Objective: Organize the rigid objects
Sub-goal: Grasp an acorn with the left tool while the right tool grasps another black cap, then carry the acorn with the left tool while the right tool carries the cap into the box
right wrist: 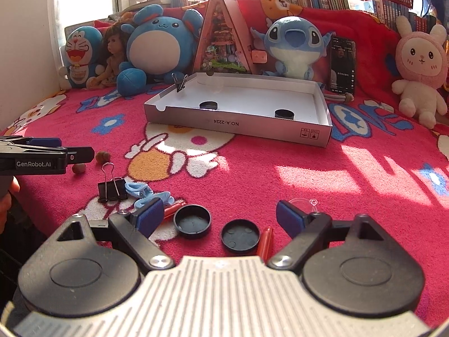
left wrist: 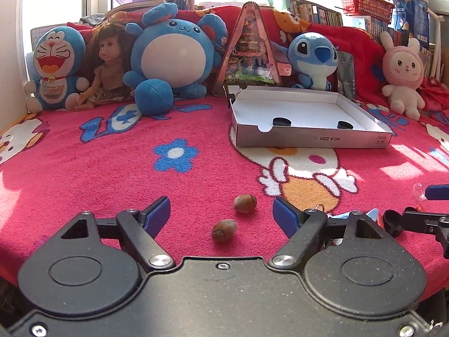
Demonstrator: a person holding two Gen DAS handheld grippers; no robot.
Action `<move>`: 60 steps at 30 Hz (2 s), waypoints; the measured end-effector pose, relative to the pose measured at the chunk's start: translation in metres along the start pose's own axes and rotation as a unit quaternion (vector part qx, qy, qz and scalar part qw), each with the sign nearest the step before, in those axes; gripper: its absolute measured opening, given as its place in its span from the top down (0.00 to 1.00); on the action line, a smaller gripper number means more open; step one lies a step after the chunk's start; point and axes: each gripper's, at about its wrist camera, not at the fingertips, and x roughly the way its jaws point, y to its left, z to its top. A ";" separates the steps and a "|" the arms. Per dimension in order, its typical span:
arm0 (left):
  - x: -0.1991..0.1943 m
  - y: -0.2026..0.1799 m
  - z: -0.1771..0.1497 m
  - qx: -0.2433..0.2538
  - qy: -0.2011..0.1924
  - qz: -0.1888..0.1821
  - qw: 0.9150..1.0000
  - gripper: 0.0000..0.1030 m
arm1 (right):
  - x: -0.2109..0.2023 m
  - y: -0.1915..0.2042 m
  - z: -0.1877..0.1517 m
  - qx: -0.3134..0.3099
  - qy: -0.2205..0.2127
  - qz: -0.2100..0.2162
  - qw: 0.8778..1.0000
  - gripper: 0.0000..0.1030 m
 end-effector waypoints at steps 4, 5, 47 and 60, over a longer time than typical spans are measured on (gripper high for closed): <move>0.000 0.002 -0.007 -0.009 0.011 0.000 1.000 0.41 | -0.008 0.007 -0.006 -0.020 -0.009 0.005 1.000 0.12; 0.000 0.002 -0.008 -0.011 0.014 0.000 1.000 0.43 | -0.009 0.010 -0.007 -0.028 -0.009 0.004 1.000 0.13; 0.010 -0.015 0.013 -0.002 0.007 -0.027 1.000 0.81 | 0.014 0.017 0.004 -0.036 -0.004 -0.008 0.999 0.63; 0.021 -0.026 0.046 0.001 0.000 -0.058 0.998 0.81 | 0.019 -0.012 0.030 0.016 -0.016 -0.034 0.999 0.63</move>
